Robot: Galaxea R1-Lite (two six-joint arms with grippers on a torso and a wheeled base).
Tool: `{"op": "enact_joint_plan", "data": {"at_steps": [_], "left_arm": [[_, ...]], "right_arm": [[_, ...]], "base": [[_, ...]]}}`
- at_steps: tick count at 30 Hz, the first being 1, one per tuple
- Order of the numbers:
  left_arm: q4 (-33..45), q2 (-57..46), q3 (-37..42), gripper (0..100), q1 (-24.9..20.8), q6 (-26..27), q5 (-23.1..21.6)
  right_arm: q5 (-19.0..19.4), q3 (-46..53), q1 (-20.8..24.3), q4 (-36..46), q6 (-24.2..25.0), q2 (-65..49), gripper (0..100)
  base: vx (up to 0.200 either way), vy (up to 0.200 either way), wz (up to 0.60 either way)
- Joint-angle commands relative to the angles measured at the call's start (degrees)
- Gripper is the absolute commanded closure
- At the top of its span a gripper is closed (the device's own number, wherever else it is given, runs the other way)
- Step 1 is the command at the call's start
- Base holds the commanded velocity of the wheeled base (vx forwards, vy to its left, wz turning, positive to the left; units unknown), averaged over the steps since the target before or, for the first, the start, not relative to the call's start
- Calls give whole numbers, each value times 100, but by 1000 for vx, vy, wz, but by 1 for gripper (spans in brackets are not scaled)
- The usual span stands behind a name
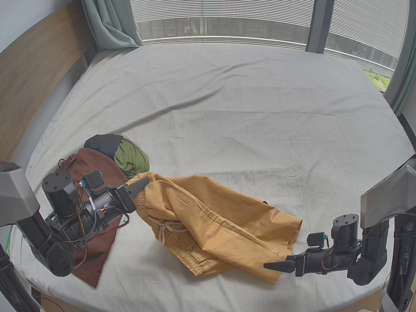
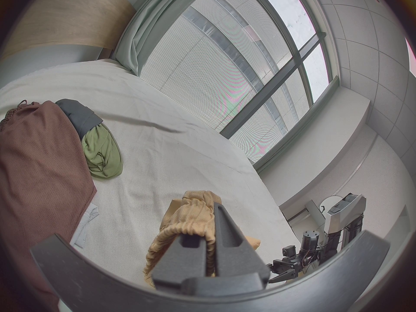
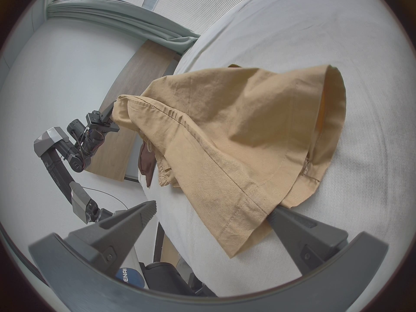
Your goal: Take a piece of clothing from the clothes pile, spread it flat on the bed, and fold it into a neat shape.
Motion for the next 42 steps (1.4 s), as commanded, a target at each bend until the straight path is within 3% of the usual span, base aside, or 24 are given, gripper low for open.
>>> {"op": "enact_joint_plan", "data": {"at_steps": [1,23,24,33,42], "left_arm": [[-5,10,2,100,3,-1,-1],[-5,10,-16,100,3,-1,-1],[-5,10,-16,100,3,-1,-1],[-5,19,-33,100,12,-1,-1],[3,265,2,100,249,-1,-1]], "right_arm": [[5,-38,-3,-4,27,-234,0],[-109,-434,14,-13,475,-515,0],[-109,-425,23,-13,475,-515,100],[-118,-390,-118,-4,493,-937,100],[-39,-574,-706,5,484,-1455,100]], "base": [[0,0,0],[0,0,0],[0,0,0],[0,0,0],[0,0,0]]}}
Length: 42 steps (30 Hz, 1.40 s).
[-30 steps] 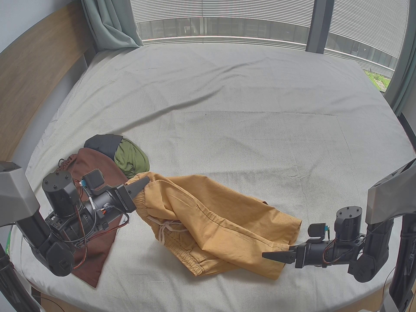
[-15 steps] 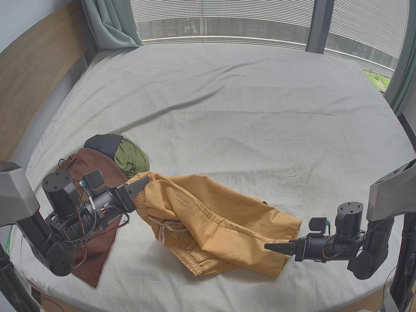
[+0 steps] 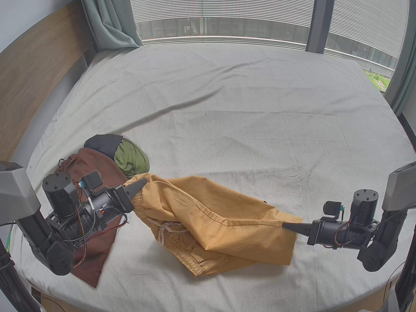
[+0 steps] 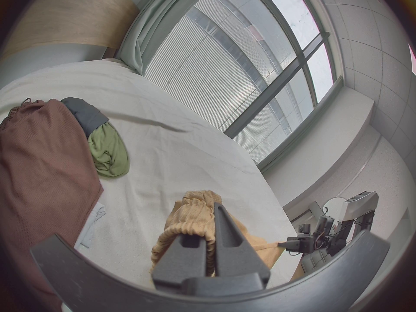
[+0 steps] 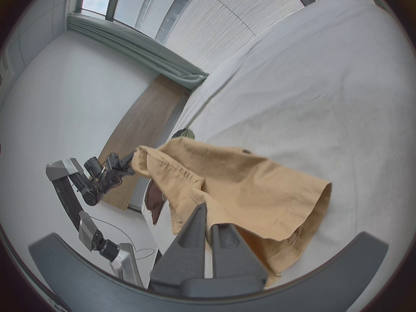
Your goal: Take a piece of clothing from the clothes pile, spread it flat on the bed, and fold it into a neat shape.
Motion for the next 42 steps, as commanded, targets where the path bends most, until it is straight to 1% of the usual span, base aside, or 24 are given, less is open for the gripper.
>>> {"op": "enact_joint_plan", "data": {"at_steps": [1,2,3,4,6,7,8,12,14,15,24,35,41,42], "left_arm": [[1,185,-5,100,126,4,3],[1,229,-14,100,170,-5,3],[1,229,-14,100,170,-5,3],[-8,272,-14,100,205,4,3],[-8,272,-14,100,205,4,3],[-8,281,-23,100,205,4,-5],[-8,272,-23,100,196,4,-5],[-8,264,-32,100,196,4,3],[-8,255,-49,100,205,4,3],[-8,246,-49,100,196,4,3],[-8,246,-58,100,205,4,3],[-8,229,-58,100,205,4,3],[-8,220,-58,100,205,4,3],[-8,220,-58,100,205,4,3]], "right_arm": [[40,-96,-264,1,-6,-361,100],[128,-211,-396,1,82,-457,100],[128,-211,-396,1,82,-457,100],[225,-307,-466,1,284,-519,100],[225,-307,-466,1,284,-519,100],[286,-378,-387,-8,785,-510,100],[286,-386,-343,1,881,-484,100],[277,-395,-62,-8,943,-255,100],[277,-386,-9,-8,943,-194,100],[277,-378,26,-8,943,-185,0],[242,-465,334,-16,934,-44,0],[207,-545,457,-16,925,0,0],[-206,-676,641,-25,934,176,0],[-215,-676,641,-25,934,193,0]], "base": [[0,0,0],[0,0,0],[0,0,0],[0,0,0],[0,0,0],[0,0,0],[0,0,0],[0,0,0],[0,0,0],[0,0,0],[0,0,0],[0,0,0],[0,0,0],[0,0,0]]}}
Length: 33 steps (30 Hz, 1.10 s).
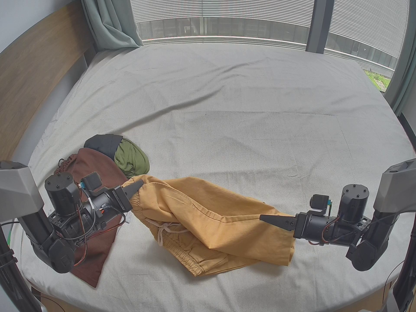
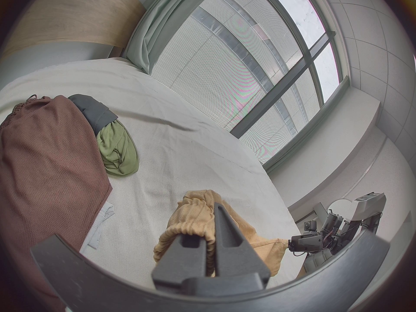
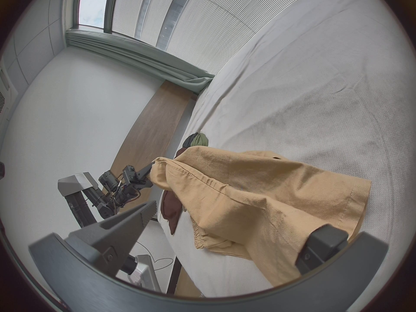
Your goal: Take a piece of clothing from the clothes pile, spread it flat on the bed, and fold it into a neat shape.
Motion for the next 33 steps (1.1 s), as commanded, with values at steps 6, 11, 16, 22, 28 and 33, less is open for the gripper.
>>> {"op": "enact_joint_plan", "data": {"at_steps": [6,11,16,22,28,33], "left_arm": [[-5,-11,-16,100,0,-1,-1],[-5,-11,-51,100,0,-10,-10],[-5,-11,-130,100,9,-10,-107],[-14,-274,-262,100,167,-10,-529],[-5,-591,-271,100,220,-19,-933],[-5,-881,-218,100,220,-10,-1302]], "right_arm": [[-76,-48,64,1,3,137,100],[-76,-31,20,1,3,93,100],[-85,4,3,1,-6,-48,100],[-94,75,3,10,-6,-584,100],[-85,127,20,18,-6,-970,100],[-67,163,20,18,-15,-1375,100]], "base": [[0,0,0],[0,0,0],[0,0,0],[0,0,0],[0,0,0],[0,0,0]]}}
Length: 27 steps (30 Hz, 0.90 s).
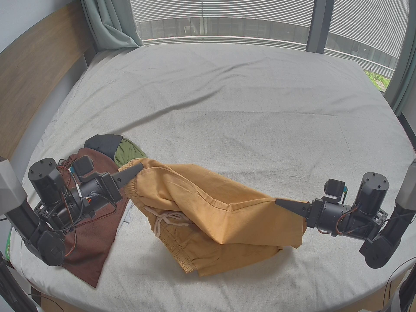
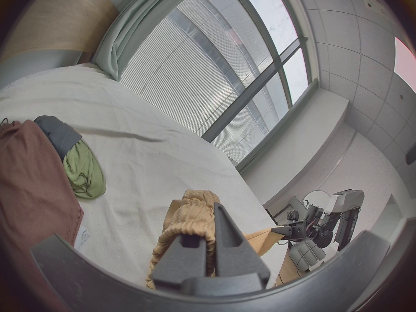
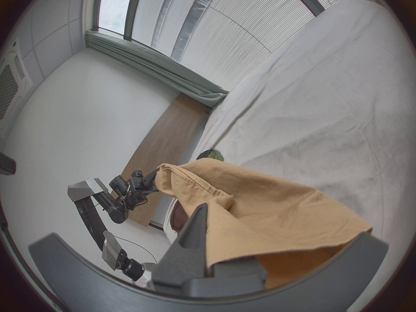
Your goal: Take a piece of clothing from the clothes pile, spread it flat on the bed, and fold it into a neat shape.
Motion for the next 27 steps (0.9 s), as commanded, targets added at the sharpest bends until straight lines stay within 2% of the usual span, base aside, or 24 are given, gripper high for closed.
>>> {"op": "enact_joint_plan", "data": {"at_steps": [1,8,27], "left_arm": [[-5,-376,44,100,11,12,-99],[-5,-640,115,100,3,188,-372],[-5,-868,44,100,134,205,-390]], "right_arm": [[33,60,4,-6,-9,-545,100],[33,69,31,3,0,-879,100],[33,-11,-13,-6,9,-1195,100]], "base": [[0,0,0],[0,0,0],[0,0,0]]}}
